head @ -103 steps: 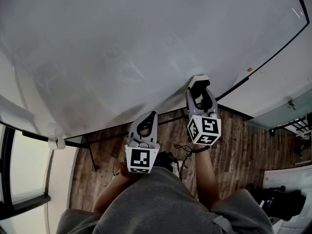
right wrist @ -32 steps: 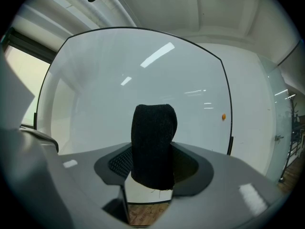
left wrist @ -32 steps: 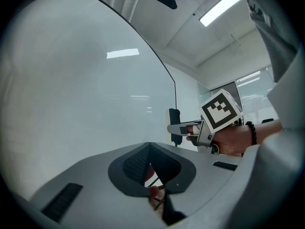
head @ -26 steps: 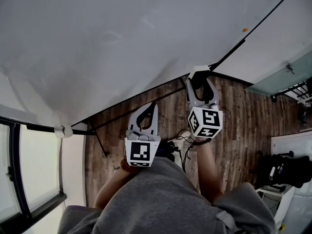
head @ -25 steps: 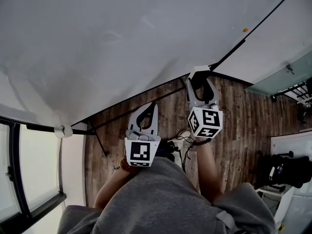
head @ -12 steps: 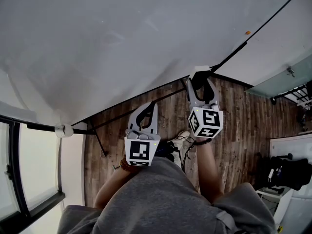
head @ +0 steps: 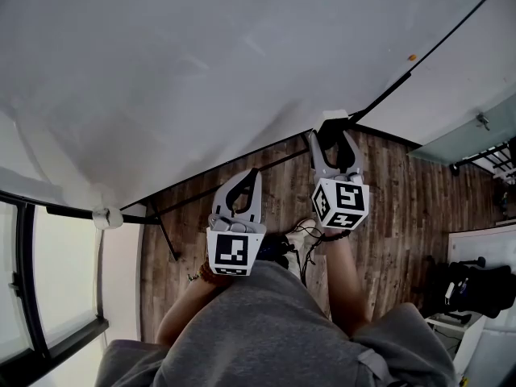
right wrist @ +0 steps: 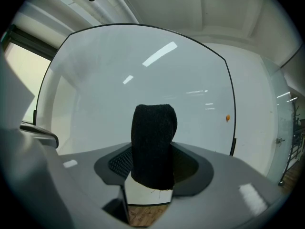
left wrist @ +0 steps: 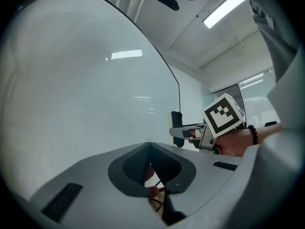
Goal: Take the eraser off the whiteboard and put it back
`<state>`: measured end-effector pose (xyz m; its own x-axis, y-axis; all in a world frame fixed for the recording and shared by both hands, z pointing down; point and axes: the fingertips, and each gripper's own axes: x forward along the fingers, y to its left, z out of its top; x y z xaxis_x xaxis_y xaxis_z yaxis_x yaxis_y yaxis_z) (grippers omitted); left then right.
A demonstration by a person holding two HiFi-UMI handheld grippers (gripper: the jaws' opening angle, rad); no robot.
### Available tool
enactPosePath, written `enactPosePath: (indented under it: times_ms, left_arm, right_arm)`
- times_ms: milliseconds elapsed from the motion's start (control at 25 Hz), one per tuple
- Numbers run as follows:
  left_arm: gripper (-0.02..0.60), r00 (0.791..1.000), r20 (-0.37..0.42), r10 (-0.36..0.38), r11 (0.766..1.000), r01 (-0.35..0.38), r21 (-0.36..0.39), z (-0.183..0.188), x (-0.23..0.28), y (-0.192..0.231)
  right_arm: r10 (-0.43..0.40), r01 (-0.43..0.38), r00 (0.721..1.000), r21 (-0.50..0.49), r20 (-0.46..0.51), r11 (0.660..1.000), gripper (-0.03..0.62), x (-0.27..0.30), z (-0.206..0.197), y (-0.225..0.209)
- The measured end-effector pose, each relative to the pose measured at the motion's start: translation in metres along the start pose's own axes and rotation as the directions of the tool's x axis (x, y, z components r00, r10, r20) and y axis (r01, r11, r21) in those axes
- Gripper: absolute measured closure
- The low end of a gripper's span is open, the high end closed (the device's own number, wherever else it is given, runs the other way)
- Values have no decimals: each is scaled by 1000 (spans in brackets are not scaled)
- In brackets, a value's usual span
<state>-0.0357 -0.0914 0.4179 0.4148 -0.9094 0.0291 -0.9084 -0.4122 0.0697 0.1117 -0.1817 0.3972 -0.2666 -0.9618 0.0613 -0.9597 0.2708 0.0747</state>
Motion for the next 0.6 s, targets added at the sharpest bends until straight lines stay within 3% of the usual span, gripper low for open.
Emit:
enactPosePath:
  times_ms: [600]
  left_arm:
    - [575, 1000, 0, 14, 1000, -14, 1, 3, 10, 0]
  right_arm:
    - [10, -10, 999, -5, 30, 1000, 358, 12, 10, -9]
